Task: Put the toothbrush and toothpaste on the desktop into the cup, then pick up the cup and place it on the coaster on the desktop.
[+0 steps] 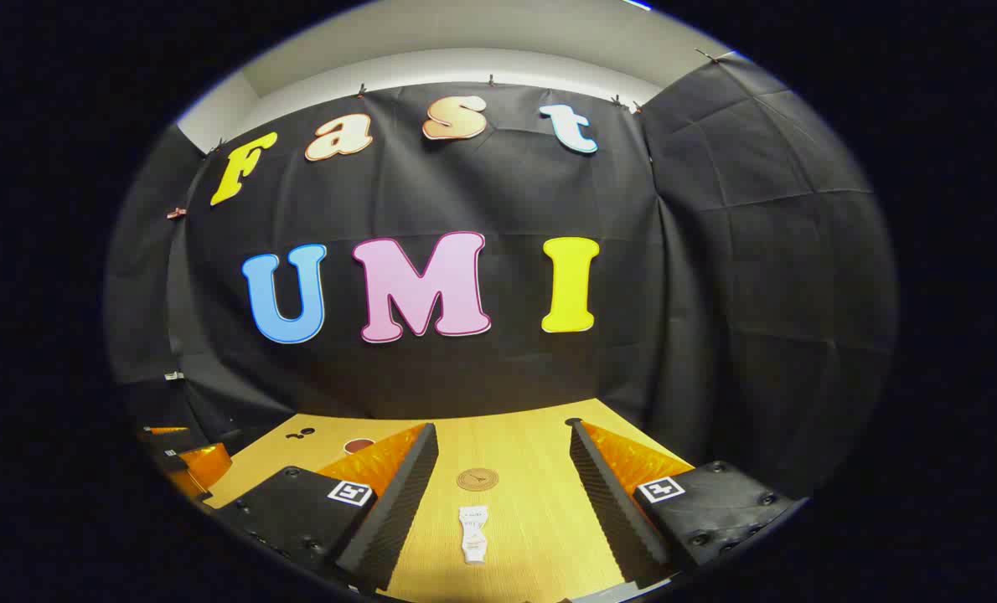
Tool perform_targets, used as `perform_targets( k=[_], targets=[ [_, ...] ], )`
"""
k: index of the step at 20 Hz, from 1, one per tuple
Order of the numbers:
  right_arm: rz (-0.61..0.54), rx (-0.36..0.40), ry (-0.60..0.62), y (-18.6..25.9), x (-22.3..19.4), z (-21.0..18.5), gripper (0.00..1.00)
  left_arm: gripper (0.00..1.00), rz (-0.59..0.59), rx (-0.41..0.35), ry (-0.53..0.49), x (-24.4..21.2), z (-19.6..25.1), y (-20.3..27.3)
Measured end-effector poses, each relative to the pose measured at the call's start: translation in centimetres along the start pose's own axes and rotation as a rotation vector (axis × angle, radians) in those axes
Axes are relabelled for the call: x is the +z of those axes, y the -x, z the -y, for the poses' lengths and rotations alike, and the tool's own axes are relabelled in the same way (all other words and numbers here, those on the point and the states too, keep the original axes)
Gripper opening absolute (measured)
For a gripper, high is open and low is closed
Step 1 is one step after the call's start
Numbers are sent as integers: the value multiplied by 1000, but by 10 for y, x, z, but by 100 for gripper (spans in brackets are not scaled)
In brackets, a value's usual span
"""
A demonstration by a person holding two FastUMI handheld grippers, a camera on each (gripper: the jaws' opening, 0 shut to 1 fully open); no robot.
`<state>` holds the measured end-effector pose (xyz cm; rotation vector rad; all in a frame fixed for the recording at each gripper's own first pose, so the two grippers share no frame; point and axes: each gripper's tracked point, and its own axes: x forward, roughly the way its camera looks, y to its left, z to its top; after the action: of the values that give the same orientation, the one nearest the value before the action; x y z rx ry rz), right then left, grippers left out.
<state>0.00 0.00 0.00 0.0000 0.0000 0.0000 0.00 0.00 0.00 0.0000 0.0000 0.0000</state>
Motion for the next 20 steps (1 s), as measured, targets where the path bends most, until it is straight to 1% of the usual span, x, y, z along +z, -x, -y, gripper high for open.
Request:
perform_targets(
  k=[2, 5, 8, 9, 11, 14, 20],
  targets=[
    [-1, 25, 18, -2, -1, -7, 98, 98, -3, 0, 8, 1, -3, -3],
    [-4, 42, 49, -7, -4, -12, 98, 98, 3, -6, -13, 3, -3, -5],
    [-3, 36, 92, -14, -8, -10, 98, 98, 11, -16, -26, 5, 1, -7],
    [-17, 24, 98, -18, -12, -7, 98, 98, 12, -19, -29, 5, 1, -7],
    [-34, 20, 95, -23, -16, -6, 97, 98, 10, -26, -29, 4, 4, -9],
    [-42, 15, 87, -29, -18, -4, 97, 98, 6, -25, 2, 4, 7, -10],
    [-80, 33, 93, -39, -28, -6, 97, 98, -1, -30, -24, 0, 14, -15]
  ],
)
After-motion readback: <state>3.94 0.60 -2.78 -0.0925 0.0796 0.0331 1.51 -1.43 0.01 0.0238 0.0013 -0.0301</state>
